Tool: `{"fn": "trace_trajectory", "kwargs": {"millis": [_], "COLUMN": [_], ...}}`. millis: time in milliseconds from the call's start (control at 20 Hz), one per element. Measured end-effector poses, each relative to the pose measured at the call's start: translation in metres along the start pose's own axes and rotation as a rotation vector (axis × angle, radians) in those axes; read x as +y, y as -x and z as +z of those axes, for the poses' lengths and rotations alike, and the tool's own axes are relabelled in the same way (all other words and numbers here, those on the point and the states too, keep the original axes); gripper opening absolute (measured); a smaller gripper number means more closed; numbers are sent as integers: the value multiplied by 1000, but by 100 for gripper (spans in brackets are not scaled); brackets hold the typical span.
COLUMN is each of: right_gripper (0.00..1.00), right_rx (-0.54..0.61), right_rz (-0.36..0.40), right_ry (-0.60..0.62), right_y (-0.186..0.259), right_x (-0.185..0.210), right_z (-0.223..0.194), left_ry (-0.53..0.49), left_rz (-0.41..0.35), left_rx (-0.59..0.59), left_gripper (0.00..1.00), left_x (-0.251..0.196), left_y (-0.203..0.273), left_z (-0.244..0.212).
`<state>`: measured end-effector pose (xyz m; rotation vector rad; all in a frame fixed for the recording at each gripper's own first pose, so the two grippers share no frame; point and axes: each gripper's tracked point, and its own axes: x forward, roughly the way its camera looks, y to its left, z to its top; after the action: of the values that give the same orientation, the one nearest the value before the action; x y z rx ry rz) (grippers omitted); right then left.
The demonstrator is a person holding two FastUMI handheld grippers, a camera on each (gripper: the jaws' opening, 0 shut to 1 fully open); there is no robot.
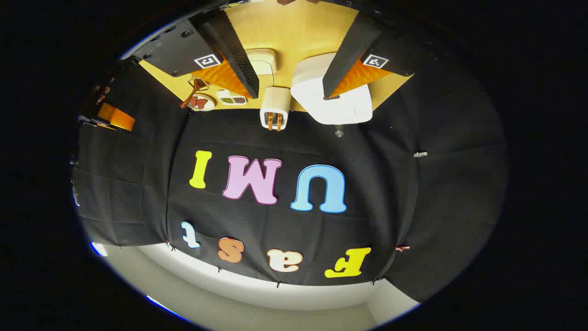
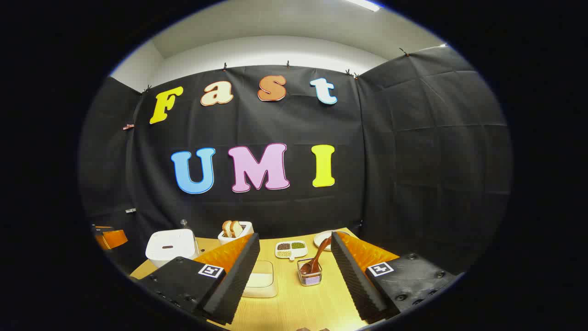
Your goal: Close the left gripper, press the button to open the rice cooker; take a wooden spoon from the chopstick holder with the right hand, scoop a spoonful of rice and pour it into the rice cooker, then put the wooden spoon back into the chopstick holder.
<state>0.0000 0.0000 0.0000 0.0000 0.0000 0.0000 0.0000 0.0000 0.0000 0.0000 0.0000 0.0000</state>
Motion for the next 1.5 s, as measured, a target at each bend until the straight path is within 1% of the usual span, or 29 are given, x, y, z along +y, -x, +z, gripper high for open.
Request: {"fn": "trace_trajectory", "kwargs": {"millis": [150, 250, 400, 500, 700, 900, 1100, 1300, 1400, 1450, 1500], "right_gripper": [98, 98, 98, 97, 98, 98, 97, 98, 98, 98, 98], "right_rx": [-21, -16, -8, -2, -5, 0, 22, 26, 35, 38, 39], "right_rz": [-1, 7, 19, 23, 25, 22, 35, 49, 56, 58, 58], "right_ry": [9, 15, 3, 9, 26, 21, -2, 3, -1, -3, -5], "right_y": [-5, -11, -18, -22, -34, -53, -73, -90, -99, -103, -106], "right_x": [9, 17, 23, 24, 14, 0, -6, -13, -16, -18, -20], "right_z": [10, 8, 9, 6, 5, 1, -5, -9, -13, -14, -14], "left_ry": [-19, -24, 4, 9, -14, -14, -17, 20, 19, 21, 30], "left_rz": [-14, -15, -24, -27, -7, 15, 56, 98, 144, 165, 182], "left_rx": [-3, 6, 33, 29, 20, 16, 21, 35, 45, 50, 55], "left_gripper": [96, 96, 96, 96, 96, 96, 96, 96, 96, 95, 91], "left_x": [3, 6, 0, -4, -9, -15, -12, -5, 8, 14, 20], "left_y": [3, 4, 1, -3, -19, -35, -51, -65, -73, -76, -80], "left_z": [3, -1, -7, -3, 1, 10, 14, 15, 16, 15, 17]}}
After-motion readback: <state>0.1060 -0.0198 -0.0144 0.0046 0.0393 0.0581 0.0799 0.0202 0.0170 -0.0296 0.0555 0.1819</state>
